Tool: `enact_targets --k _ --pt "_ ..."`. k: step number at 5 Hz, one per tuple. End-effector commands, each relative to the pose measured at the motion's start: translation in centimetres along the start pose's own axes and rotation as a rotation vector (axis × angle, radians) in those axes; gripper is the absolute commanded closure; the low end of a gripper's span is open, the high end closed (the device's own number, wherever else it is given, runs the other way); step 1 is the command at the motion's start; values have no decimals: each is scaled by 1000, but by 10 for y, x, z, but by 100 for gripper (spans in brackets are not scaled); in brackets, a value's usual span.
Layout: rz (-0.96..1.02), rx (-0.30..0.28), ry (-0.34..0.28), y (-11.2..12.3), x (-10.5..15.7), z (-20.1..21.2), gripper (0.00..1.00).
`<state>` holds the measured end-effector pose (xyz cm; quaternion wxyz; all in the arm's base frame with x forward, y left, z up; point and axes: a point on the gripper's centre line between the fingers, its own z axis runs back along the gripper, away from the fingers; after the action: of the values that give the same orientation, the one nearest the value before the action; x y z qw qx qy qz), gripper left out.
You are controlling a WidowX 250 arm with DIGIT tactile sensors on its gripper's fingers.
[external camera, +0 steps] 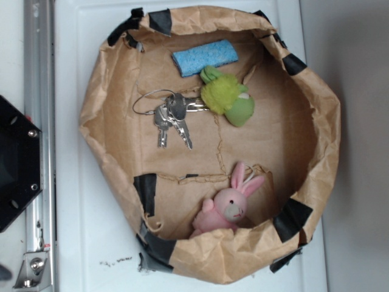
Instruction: Grab the silver keys.
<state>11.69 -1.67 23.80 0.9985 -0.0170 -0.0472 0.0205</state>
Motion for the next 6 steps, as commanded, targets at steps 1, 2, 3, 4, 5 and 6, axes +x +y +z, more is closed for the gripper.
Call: enact_targets --k 1,2,3,4,5,6 --pt "0 0 0 0 0 0 0" --pt "193 49 -95 0 48 -27 0" --pt "296 15 -142 14 98 -42 0" --pt "399 24 -157 34 110 -63 0" --pt "450 77 -145 55 103 -92 0" --pt "453 71 -138 62 91 -133 0"
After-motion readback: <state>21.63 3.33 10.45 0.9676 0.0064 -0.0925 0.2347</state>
